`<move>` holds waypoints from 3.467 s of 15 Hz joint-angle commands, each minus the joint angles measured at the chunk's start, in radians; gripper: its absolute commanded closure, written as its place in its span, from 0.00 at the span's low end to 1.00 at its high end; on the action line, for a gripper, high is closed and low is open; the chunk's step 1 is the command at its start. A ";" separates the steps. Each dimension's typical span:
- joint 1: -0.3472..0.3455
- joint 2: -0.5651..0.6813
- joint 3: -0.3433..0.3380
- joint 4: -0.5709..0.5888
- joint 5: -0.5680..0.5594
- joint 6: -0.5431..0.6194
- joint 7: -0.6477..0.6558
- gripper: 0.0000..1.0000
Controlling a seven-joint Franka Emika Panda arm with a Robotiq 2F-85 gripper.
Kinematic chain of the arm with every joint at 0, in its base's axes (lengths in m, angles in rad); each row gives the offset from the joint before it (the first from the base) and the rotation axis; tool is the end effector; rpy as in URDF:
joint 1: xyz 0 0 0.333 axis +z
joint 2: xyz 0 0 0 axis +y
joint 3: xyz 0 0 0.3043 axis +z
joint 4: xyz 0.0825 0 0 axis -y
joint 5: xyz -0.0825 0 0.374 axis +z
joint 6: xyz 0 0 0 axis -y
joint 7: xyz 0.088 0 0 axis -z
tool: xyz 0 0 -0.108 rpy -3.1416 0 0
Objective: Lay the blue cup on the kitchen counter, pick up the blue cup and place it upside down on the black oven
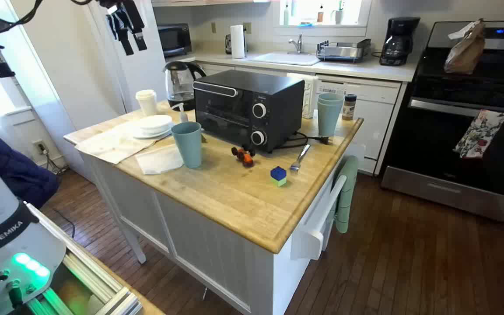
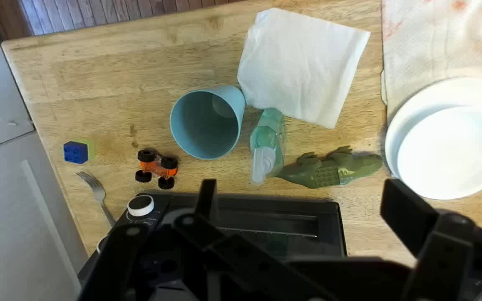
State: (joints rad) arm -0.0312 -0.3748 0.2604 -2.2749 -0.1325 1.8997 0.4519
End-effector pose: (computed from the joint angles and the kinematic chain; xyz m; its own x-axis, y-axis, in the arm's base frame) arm 0.4251 0.0967 0.4913 0.9792 -0.1871 0.0782 -0.1994 -0.9585 0.2037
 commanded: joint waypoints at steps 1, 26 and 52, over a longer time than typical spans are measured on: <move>0.027 0.003 -0.024 0.002 -0.009 -0.004 0.008 0.00; -0.042 0.151 -0.271 -0.075 -0.004 0.025 -0.158 0.00; -0.092 0.354 -0.398 -0.158 0.207 0.356 -0.433 0.00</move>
State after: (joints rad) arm -0.1197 -0.0436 -0.1277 -2.4311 -0.0551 2.1944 0.1376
